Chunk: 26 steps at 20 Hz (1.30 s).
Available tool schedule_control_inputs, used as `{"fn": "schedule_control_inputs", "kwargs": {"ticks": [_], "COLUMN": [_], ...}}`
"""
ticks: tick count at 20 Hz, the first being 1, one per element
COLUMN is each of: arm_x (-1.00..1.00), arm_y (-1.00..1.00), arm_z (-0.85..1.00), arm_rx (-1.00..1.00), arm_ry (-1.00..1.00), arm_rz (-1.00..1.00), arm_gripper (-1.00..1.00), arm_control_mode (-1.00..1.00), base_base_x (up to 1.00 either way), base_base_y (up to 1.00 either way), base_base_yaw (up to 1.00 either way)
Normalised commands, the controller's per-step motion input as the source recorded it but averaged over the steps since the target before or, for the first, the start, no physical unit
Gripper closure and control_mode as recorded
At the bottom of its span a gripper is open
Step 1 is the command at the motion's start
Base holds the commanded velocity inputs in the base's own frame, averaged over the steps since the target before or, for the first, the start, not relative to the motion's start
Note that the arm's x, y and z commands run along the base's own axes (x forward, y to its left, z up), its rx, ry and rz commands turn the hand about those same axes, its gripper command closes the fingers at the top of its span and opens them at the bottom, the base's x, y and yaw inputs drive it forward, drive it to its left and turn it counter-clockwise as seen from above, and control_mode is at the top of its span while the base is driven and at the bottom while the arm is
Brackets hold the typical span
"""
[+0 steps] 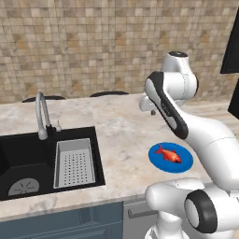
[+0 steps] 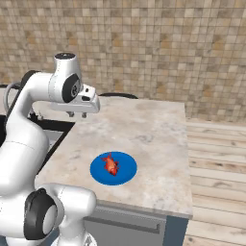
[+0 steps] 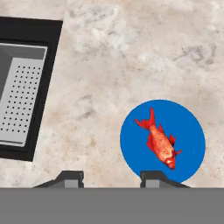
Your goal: Place the fish on the counter behind the older fish on the same shelf of the fridge to maintain FIFO order. Close the fridge door when finished.
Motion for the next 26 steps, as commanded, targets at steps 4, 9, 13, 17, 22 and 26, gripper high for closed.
{"fn": "schedule_control_inputs", "kwargs": {"ticks": [4,9,13,17,22,26], "arm_x": [-0.13,-0.09,-0.01,0.32,0.44,0.34], "arm_y": [0.00,-0.79,-1.00,-0.67,-0.06,0.02], "arm_z": [-0.15,-0.79,-1.00,-0.82,-0.53,-0.45], "arm_rx": [0.00,0.22,0.25,-0.02,-0.12,-0.18], "arm_ry": [-0.01,-0.01,0.01,0.13,0.15,0.18], "arm_rz": [0.00,0.00,0.00,0.00,0.01,0.05], "arm_gripper": [-1.00,-1.00,-1.00,-1.00,-1.00,-1.00], "arm_control_mode": [-1.00,-1.00,-1.00,-1.00,-1.00,-1.00], "base_base_x": [0.00,0.00,0.00,0.00,0.00,0.00], "base_base_y": [0.00,0.00,0.00,0.00,0.00,0.00], "base_base_yaw": [0.00,0.00,0.00,0.00,0.00,0.00]}}
